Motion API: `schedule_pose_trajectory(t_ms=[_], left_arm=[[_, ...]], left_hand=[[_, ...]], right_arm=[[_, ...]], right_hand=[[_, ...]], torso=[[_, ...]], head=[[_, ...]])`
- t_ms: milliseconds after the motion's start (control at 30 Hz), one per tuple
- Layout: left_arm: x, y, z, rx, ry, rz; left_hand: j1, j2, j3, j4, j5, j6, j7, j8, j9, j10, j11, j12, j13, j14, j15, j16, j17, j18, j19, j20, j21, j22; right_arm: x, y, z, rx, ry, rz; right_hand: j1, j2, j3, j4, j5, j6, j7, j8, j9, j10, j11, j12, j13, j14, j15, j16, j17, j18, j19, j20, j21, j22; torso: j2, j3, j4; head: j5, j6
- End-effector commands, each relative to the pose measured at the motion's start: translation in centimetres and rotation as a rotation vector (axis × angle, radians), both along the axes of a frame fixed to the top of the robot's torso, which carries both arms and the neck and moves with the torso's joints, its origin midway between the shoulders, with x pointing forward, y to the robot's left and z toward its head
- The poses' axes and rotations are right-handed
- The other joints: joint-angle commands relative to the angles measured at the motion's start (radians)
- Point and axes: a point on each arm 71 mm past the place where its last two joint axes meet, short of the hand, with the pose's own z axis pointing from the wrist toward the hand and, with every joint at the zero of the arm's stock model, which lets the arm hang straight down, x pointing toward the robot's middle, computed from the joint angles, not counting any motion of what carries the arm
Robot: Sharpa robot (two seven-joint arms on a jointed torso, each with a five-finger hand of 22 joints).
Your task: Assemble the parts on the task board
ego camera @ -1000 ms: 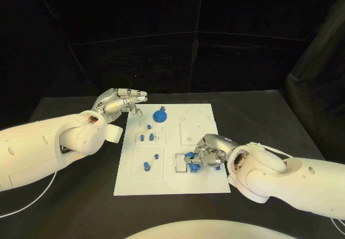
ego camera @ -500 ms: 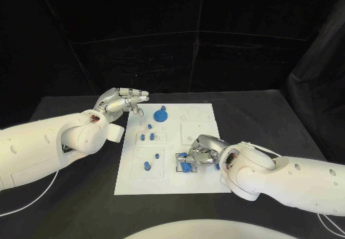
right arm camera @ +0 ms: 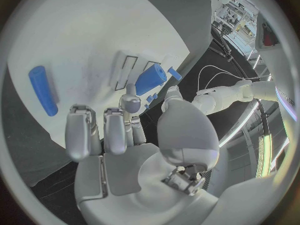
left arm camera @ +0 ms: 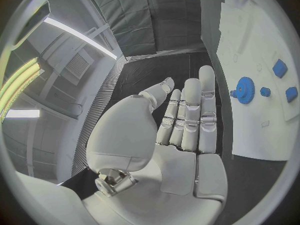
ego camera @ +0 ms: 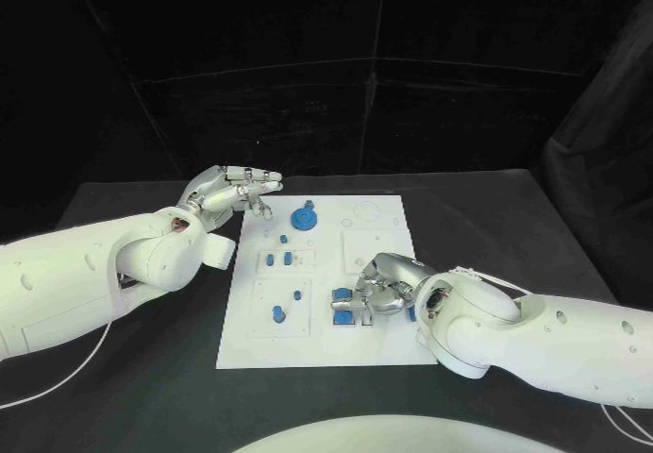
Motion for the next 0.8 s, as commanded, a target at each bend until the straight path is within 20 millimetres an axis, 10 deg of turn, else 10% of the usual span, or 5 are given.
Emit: schedule_pose_trajectory(t_ms=[33,333,800], left_arm=[[-0.02,-0.13,0.11,-0.008,0.0,-0.013],[0.0,-0.09,0.08,-0.008,0.001,-0.014],[-0.03,0.0,0.06,-0.007,0.003,-0.013]], left_hand=[[-0.006,0.0,-0.005,0.0,0.004,-0.003,0.002,0.005,0.0,-0.008,0.003,0.005,-0.001,-0.009,0.001,0.005,-0.002,0.013,-0.004,0.001,-0.004,-0.002],[-0.006,0.0,-0.005,-0.001,0.004,-0.004,0.002,0.006,-0.001,-0.01,0.003,0.006,-0.002,-0.01,0.001,0.005,-0.003,0.013,-0.004,0.001,-0.005,-0.002],[-0.006,0.0,-0.005,-0.001,0.004,-0.004,0.002,0.006,-0.001,-0.01,0.003,0.006,-0.002,-0.01,0.001,0.005,-0.003,0.013,-0.004,0.001,-0.005,-0.002]], right_arm=[[-0.2,0.17,0.39,-0.007,-0.031,0.033],[-0.42,0.33,0.42,-0.031,-0.033,0.07],[-0.27,0.45,0.32,-0.058,-0.045,0.088]], right_hand=[[0.093,0.019,0.02,-0.006,0.05,-0.004,0.002,-0.005,0.008,0.003,-0.002,-0.004,0.002,0.053,0.006,0.004,0.009,0.009,0.003,0.0,0.001,0.086],[0.262,0.048,0.024,-0.056,0.024,0.008,-0.003,-0.002,0.03,0.019,-0.006,0.015,0.022,0.058,0.002,0.015,0.031,0.004,0.017,-0.002,0.012,0.104],[0.302,0.063,0.004,-0.089,0.041,0.013,-0.005,-0.001,0.041,0.023,-0.007,0.018,0.029,0.058,0.0,0.014,0.033,0.003,0.019,-0.004,0.013,0.108]], torso=[[-0.001,0.0014,-0.0009],[-0.001,0.0002,0.0006],[0.0,0.0001,-0.0008]], head=[[0.001,0.0],[-0.001,-0.001],[0.0,-0.003]])
